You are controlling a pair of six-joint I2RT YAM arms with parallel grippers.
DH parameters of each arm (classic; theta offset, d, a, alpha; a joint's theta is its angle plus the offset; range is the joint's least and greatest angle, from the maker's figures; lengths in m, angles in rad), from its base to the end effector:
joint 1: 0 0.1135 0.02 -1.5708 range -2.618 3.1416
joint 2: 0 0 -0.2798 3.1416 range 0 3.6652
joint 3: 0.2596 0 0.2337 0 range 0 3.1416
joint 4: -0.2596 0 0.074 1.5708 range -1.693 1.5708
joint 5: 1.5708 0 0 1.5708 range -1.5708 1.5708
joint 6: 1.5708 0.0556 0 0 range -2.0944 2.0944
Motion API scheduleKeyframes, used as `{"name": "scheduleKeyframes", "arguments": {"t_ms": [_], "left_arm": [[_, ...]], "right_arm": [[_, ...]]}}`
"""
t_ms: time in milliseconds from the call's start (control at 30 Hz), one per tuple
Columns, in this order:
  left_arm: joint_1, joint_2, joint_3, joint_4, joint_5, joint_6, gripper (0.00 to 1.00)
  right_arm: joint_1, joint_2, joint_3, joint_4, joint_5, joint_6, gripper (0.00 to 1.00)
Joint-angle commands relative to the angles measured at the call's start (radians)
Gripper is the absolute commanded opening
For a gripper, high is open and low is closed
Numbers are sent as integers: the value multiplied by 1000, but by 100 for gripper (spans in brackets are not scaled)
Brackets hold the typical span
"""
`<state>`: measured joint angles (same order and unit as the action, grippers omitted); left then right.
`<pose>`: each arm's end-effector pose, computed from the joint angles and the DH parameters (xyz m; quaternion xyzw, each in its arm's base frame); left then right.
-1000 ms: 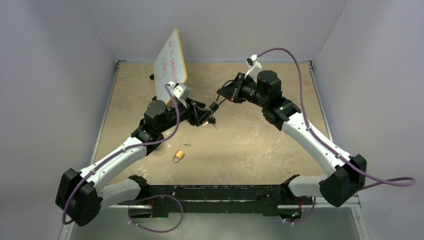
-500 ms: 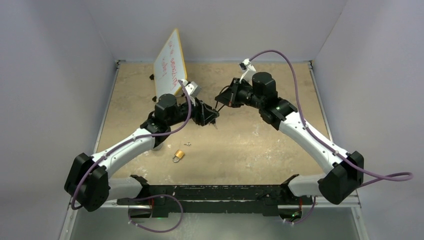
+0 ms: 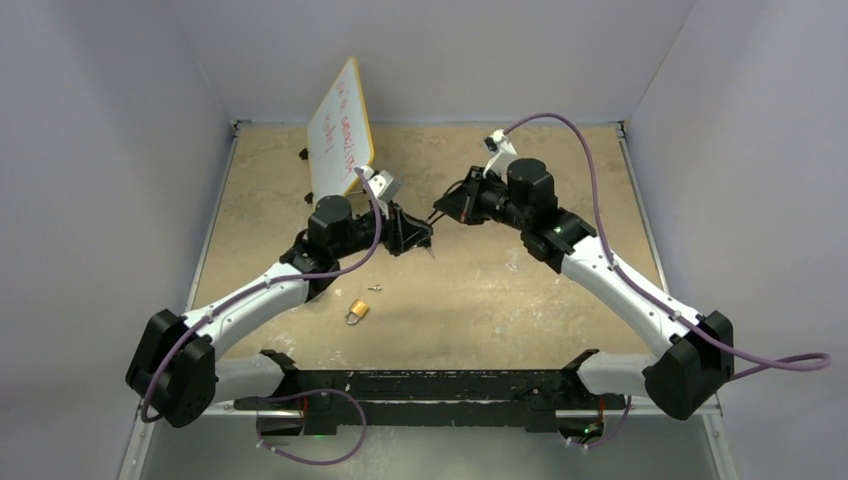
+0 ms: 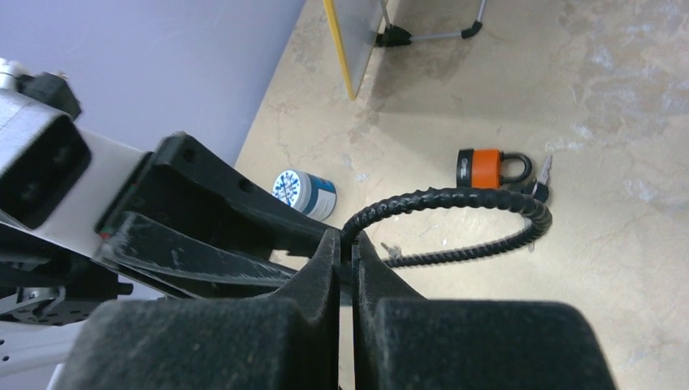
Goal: Unlock with the key
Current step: Unlock the lock, then place the lock at the center of the board.
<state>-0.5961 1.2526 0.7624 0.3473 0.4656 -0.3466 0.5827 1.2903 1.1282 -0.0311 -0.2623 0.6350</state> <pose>0.2197 -0.1792 0.3082 0.2414 0.7109 -0.4447 0.4885 0.2429 0.1774 0.3806 -0.0631 0.7673 0.4432 0.4592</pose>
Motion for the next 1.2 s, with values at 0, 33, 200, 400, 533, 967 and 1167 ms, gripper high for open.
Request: {"name": "scheduleKeyframes", "arguments": {"t_ms": [0, 33, 200, 400, 533, 967, 1167], "left_arm": [[8, -134, -68, 200, -117, -45, 0], [7, -149, -81, 218, -135, -57, 0], [9, -194, -113, 298, -145, -111, 0], [9, -200, -138, 297, -80, -83, 0], [9, -219, -172, 351, -65, -97, 0], [8, -84, -90, 23, -168, -33, 0], [7, 71, 1, -45, -135, -68, 0]], "right_arm": [[3, -86, -139, 42, 105, 38, 0], [3, -104, -175, 77, 118, 51, 0], [1, -182, -272, 214, 180, 138, 0], [-7, -143, -128, 86, 291, 238, 0], [-20, -65, -5, -74, 343, 318, 0], [-51, -14, 73, -118, 204, 301, 24], [-53, -87, 46, -193, 395, 335, 61]]}}
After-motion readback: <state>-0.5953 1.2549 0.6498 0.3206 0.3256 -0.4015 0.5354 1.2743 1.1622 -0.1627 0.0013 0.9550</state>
